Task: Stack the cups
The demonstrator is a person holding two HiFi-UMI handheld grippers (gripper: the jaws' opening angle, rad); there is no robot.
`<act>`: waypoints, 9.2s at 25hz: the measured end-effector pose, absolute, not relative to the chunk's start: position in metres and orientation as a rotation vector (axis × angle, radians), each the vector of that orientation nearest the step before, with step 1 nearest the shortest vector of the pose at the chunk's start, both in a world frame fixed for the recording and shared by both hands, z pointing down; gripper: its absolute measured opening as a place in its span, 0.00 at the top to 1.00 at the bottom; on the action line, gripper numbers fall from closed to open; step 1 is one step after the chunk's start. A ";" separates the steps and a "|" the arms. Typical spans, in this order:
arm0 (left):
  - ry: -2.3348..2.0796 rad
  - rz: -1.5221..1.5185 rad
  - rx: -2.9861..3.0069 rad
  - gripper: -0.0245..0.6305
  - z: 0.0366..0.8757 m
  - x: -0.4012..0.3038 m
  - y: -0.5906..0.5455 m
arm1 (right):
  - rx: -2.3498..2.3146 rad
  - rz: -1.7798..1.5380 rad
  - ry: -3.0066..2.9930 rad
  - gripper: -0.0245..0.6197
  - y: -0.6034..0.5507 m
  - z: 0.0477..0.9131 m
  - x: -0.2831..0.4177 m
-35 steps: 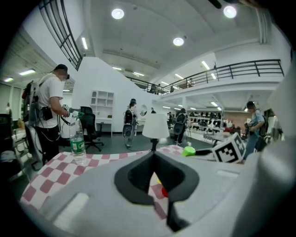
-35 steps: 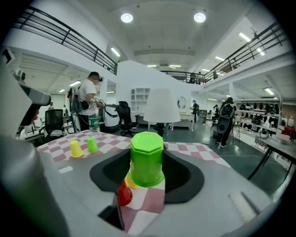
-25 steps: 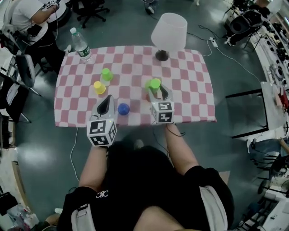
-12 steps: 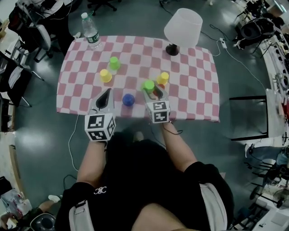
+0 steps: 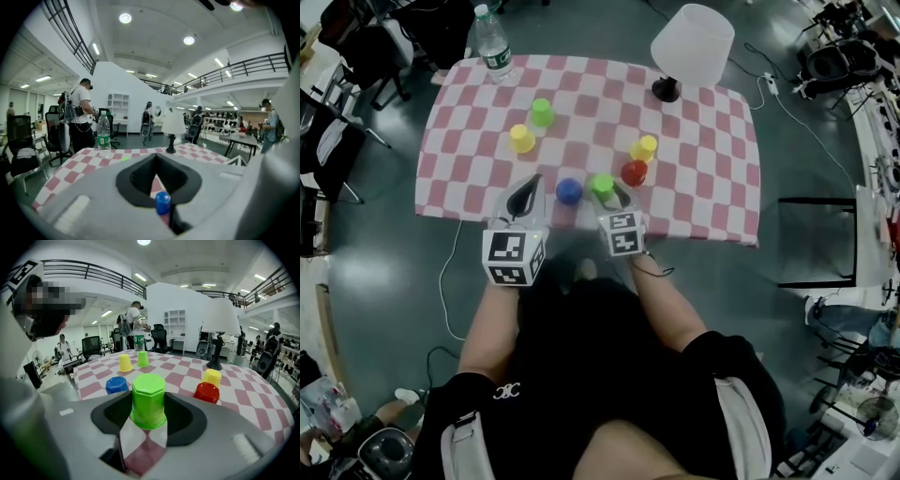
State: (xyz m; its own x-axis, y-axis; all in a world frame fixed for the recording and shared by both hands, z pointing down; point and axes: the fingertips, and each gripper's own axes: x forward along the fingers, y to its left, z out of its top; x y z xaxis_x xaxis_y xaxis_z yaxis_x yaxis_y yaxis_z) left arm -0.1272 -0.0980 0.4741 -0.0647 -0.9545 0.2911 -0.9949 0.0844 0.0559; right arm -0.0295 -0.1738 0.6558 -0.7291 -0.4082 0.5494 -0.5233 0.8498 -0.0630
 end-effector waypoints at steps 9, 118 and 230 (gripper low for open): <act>-2.125 0.209 1.942 0.96 0.476 -0.129 -0.088 | 0.635 0.302 -2.479 0.63 -0.160 0.686 -0.027; -2.024 0.248 2.029 0.96 0.480 -0.376 -0.076 | 1.132 0.399 -2.310 0.60 -0.211 0.686 -0.239; -1.620 0.453 2.198 0.96 0.523 -0.098 -0.145 | 1.280 0.555 -2.162 0.60 -0.173 0.684 0.051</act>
